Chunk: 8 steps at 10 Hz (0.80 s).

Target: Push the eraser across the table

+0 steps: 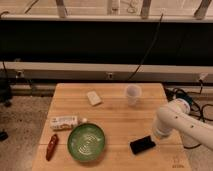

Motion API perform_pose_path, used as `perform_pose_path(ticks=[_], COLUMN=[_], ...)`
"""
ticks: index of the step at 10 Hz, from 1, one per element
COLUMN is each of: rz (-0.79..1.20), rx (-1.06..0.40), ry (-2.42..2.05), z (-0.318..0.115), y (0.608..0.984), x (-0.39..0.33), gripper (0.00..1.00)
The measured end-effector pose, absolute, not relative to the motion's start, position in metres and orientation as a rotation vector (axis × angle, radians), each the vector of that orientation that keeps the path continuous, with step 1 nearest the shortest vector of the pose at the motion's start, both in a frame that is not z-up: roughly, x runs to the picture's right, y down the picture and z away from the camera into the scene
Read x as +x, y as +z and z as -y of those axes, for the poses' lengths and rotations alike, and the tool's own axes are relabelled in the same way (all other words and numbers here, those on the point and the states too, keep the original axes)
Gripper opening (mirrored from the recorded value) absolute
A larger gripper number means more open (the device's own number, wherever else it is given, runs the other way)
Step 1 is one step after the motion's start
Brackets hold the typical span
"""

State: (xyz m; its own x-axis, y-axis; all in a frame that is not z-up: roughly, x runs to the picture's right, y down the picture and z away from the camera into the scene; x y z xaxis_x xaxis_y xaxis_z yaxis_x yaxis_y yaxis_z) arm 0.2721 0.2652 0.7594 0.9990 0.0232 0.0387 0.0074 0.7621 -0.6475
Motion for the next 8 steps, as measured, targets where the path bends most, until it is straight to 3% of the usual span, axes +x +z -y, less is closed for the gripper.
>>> perform_pose_path(ticks=[8], rz=[0.011], rx=[-0.721], ry=[0.038], z=[-0.275], y=[0.777], x=[0.302], gripper=[0.0])
